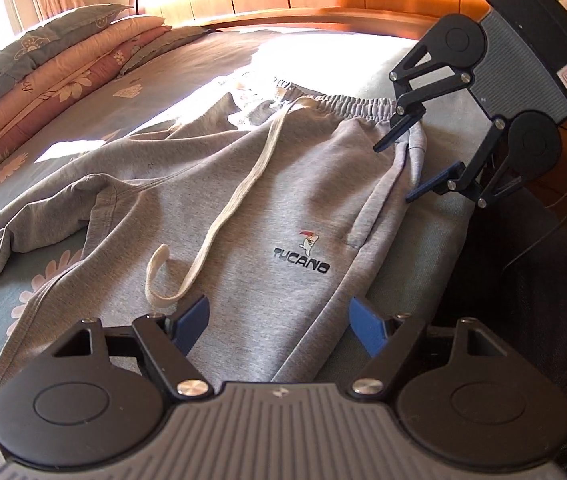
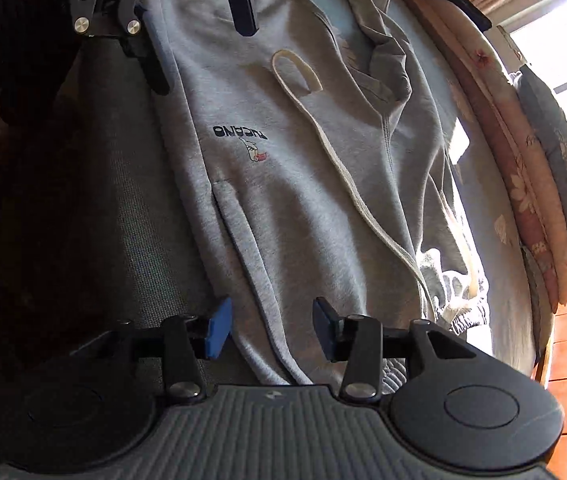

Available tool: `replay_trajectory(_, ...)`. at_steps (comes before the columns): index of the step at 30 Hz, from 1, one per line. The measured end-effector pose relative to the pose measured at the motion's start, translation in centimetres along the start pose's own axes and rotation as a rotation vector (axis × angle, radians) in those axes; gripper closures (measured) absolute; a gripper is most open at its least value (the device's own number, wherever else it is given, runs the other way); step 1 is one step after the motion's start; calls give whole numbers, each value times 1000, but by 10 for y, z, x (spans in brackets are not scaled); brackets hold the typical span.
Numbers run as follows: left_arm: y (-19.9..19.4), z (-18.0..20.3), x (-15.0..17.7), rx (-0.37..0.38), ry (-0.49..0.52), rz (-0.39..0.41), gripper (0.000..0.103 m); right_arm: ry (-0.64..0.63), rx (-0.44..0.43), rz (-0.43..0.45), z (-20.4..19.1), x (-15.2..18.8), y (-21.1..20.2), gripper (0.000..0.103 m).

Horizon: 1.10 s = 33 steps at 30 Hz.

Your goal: Fold clothes

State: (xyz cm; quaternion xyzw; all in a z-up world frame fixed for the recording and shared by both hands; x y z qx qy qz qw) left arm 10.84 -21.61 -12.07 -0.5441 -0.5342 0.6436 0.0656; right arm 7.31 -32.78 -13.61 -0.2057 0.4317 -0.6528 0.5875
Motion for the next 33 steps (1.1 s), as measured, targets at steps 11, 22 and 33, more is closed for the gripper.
replay_trajectory(11,1,-9,9,-15,-27,-48,26,-166,-33,28,-18,4,-3,54)
replay_trajectory(22,-7,-13,12,3,-47,-47,25,-104,-130,-22,-12,11,-3,91)
replay_trajectory(33,-3,-74,45,-125,-277,-113,25,72,-94,74,0,-19,-37,56)
Point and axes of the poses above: each gripper's, at about its wrist camera, not at the fingertips, and y roughly the way its jaws point, z to its right, x to its underside, the point moved 6 cm from there along y, roughly the way its jaws point
